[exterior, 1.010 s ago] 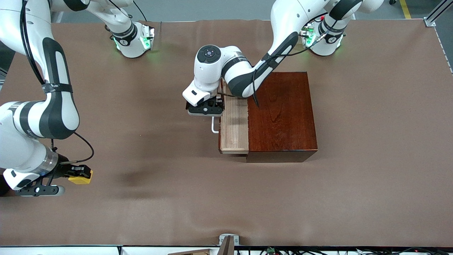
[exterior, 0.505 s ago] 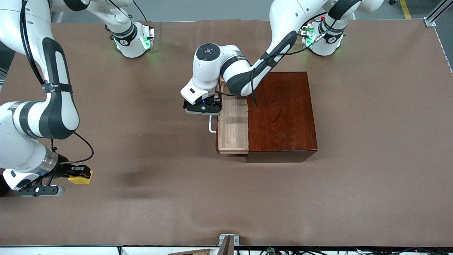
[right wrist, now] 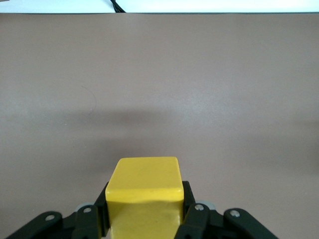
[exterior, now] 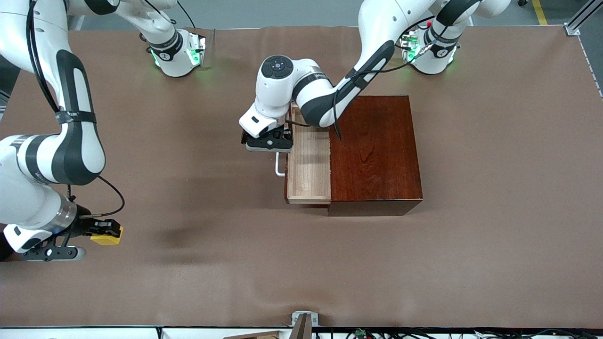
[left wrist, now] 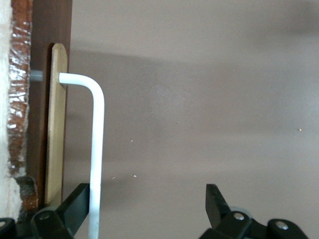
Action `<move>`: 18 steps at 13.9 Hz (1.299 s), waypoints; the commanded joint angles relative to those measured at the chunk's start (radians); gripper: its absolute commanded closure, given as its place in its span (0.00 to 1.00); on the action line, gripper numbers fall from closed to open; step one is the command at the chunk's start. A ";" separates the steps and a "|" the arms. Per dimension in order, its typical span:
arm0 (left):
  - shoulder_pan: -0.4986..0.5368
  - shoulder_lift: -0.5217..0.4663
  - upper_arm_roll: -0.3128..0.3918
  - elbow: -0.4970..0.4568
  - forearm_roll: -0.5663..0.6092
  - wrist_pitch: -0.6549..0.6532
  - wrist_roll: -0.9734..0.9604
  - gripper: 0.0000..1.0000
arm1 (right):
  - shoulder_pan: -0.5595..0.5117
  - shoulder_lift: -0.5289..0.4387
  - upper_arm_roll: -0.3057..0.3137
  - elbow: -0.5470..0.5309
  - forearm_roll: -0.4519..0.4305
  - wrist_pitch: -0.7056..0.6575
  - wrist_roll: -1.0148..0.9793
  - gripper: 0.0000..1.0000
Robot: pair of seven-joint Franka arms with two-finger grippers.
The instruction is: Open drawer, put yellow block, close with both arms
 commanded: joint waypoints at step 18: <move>-0.007 0.007 -0.042 0.063 -0.043 -0.159 -0.050 0.00 | -0.016 0.012 0.006 0.025 0.010 -0.009 -0.005 1.00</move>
